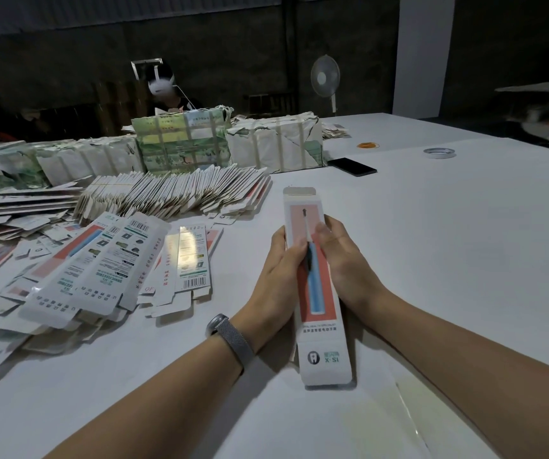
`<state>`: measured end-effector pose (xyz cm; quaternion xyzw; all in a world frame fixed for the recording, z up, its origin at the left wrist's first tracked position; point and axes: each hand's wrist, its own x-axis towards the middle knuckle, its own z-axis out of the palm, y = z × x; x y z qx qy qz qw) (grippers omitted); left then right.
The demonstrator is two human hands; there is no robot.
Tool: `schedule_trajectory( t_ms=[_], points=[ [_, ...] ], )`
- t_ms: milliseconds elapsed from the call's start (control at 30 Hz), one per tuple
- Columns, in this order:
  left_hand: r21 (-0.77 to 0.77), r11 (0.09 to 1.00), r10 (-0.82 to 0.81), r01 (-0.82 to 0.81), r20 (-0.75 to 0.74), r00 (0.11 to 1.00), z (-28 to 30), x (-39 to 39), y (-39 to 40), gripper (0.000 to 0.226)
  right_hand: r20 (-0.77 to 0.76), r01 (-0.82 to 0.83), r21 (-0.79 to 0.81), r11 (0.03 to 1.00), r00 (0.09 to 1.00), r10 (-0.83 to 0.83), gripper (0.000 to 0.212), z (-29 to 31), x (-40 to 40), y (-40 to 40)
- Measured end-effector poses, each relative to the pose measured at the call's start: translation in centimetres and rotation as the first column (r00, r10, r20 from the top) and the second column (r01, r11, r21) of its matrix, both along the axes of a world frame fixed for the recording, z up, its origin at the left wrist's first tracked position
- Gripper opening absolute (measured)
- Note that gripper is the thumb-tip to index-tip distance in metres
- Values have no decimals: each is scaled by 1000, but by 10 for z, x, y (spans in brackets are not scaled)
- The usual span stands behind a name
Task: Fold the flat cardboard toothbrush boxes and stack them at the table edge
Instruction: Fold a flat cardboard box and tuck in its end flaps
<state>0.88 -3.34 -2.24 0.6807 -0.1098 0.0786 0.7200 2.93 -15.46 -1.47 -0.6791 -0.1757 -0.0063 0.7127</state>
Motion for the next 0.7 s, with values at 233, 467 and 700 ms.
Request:
schedule_trajectory(
  t_ms=[233, 467, 700],
  points=[
    [41, 998, 43, -42, -27, 999, 1, 0, 2, 27, -25, -11, 27, 1000, 1000, 12, 30, 4, -1, 0],
    [5, 993, 116, -116, -57, 992, 3, 0, 6, 29, -53, -2, 5, 1000, 999, 2, 32, 3, 2, 1],
    [13, 997, 77, -77, -8, 997, 4, 2, 7, 36, -71, 10, -28, 1000, 997, -12, 35, -1, 4, -1]
  ],
)
